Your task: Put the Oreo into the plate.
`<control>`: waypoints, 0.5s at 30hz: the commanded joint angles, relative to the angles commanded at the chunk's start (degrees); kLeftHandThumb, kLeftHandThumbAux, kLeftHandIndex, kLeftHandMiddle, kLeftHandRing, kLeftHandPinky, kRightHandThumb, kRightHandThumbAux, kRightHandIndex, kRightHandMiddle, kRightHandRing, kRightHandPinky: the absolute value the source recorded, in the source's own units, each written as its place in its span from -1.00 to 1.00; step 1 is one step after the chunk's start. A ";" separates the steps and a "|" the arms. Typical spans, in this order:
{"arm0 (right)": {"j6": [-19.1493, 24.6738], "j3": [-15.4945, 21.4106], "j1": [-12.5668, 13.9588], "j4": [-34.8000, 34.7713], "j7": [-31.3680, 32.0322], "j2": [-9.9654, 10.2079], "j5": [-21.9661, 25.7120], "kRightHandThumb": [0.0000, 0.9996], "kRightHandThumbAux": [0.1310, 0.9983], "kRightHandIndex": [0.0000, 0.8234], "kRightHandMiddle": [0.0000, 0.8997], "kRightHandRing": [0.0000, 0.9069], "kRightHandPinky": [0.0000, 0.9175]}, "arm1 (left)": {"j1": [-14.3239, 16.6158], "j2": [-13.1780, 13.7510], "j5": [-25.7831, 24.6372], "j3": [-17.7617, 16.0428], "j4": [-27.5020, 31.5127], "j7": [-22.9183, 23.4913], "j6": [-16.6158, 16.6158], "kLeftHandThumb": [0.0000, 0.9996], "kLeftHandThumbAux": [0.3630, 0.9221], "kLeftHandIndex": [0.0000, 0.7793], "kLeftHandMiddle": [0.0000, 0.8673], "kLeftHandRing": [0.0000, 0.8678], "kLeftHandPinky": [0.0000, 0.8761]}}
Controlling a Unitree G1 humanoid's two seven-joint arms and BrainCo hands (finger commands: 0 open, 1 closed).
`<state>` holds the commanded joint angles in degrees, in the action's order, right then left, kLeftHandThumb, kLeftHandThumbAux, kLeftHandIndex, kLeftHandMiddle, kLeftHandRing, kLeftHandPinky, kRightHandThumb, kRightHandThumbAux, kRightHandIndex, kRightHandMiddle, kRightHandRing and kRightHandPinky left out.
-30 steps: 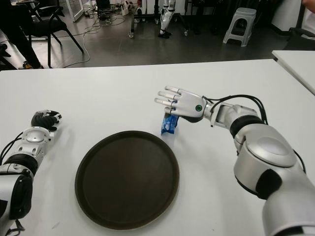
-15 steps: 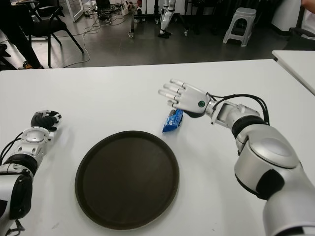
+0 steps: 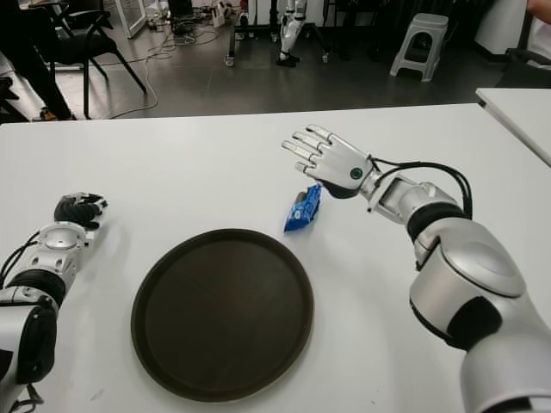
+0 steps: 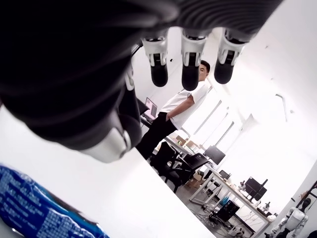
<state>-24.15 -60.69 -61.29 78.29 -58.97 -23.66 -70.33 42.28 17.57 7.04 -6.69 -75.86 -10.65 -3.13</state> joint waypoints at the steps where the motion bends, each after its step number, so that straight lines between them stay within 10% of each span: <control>1: -0.13 0.10 0.00 -0.01 0.08 0.00 0.02 0.42 0.36 0.01 -0.83 -0.86 -0.86 | 0.00 0.01 0.01 0.02 0.01 0.05 -0.01 0.37 0.27 0.05 -0.43 -0.41 -0.52; 15: -1.49 1.91 0.27 -0.05 2.09 0.13 0.86 0.41 0.36 0.01 -0.83 -0.85 -0.85 | 0.00 0.16 0.12 0.12 -0.11 0.05 0.24 0.37 0.27 0.06 -0.41 -0.42 -0.52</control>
<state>-25.64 -58.78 -61.01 78.25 -56.88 -23.52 -69.47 42.29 17.73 7.16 -6.58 -75.96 -10.60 -2.89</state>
